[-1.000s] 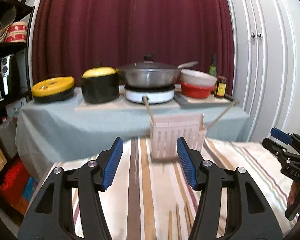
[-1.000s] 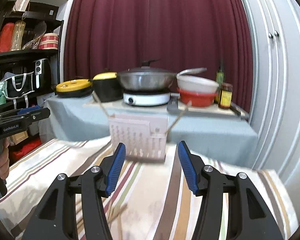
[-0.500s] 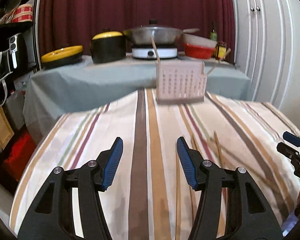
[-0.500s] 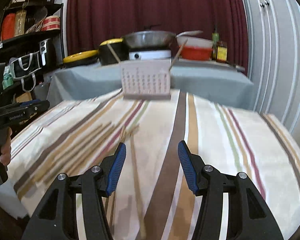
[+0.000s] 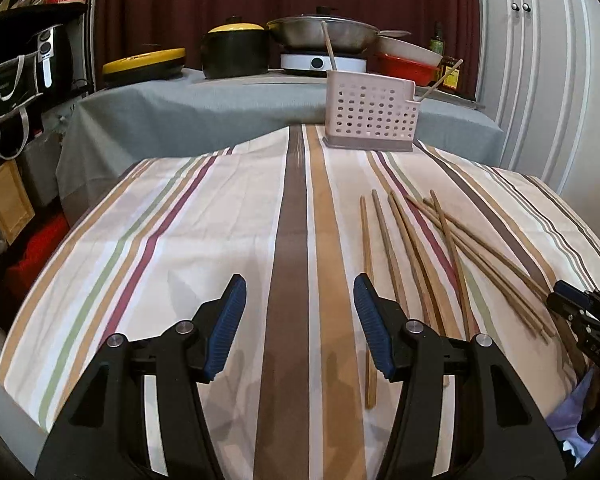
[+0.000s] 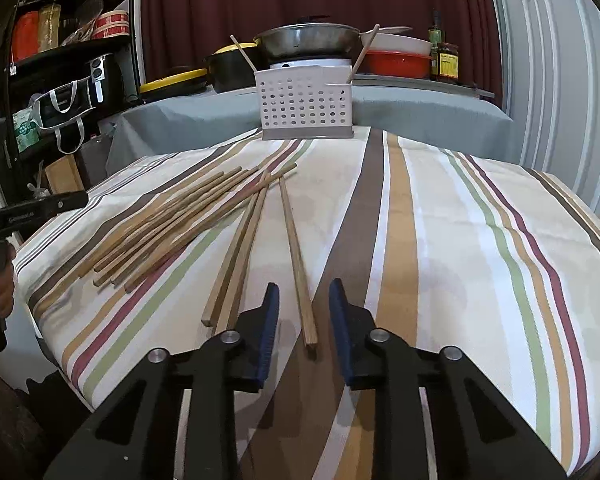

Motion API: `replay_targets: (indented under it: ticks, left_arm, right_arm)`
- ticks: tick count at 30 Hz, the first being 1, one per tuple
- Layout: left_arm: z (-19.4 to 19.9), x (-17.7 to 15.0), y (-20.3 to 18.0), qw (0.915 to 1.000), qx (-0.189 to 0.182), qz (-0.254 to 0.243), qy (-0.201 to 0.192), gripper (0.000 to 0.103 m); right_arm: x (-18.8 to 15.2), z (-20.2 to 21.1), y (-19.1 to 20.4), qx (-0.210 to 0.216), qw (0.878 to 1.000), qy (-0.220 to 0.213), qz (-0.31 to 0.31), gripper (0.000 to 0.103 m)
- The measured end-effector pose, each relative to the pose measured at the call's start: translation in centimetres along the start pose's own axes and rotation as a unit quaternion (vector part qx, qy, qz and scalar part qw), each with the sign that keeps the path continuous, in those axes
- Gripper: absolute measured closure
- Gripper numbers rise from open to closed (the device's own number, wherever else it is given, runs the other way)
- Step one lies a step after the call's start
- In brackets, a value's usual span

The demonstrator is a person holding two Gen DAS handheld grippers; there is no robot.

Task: Organize utensils
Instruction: 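Grasp another chopstick with each tool from the pile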

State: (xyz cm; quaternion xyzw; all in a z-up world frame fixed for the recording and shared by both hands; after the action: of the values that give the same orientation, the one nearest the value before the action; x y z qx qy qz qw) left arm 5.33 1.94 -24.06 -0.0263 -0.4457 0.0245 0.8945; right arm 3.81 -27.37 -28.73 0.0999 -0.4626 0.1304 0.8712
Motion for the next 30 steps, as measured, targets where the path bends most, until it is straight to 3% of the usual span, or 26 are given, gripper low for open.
replay_targets:
  ticks: [9,16,27,30]
  left_arm:
    - [0.2,-1.9,-1.0,0.9998,-0.015,-0.008,0.01,0.048]
    - [-0.1,-3.4,-1.8,0.9994,-0.027,-0.012,0.02,0.049]
    - [-0.6,-5.4,-2.8,0.9976,-0.038,-0.03,0.049,0.064]
    - [-0.6,-5.6,-3.1,0.9973,-0.04,-0.036,0.05,0.073]
  right_arm:
    - [-1.1,-0.1,0.2,0.004,1.0,0.004,-0.004,0.091]
    - [-1.1,-0.2,0.3,0.006,1.0,0.004,-0.003,0.094]
    - [-1.1,-0.1,0.3,0.006,1.0,0.003,-0.003,0.094]
    - [-1.2,-0.2,0.3,0.006,1.0,0.004,-0.003,0.094]
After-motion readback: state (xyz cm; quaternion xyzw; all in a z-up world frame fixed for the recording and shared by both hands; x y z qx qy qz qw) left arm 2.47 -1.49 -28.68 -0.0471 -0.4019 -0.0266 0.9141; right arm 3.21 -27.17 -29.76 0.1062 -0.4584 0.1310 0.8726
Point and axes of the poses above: each gripper's, at about its wrist camera, not at the fingertips, and z roughly against the way its jaws point, y to its left, x to its top, the point moved 4 cm from there along -z, roughly the way its jaws point, and after that the axes turned 4 degrees about z, right-handed, at the moved point
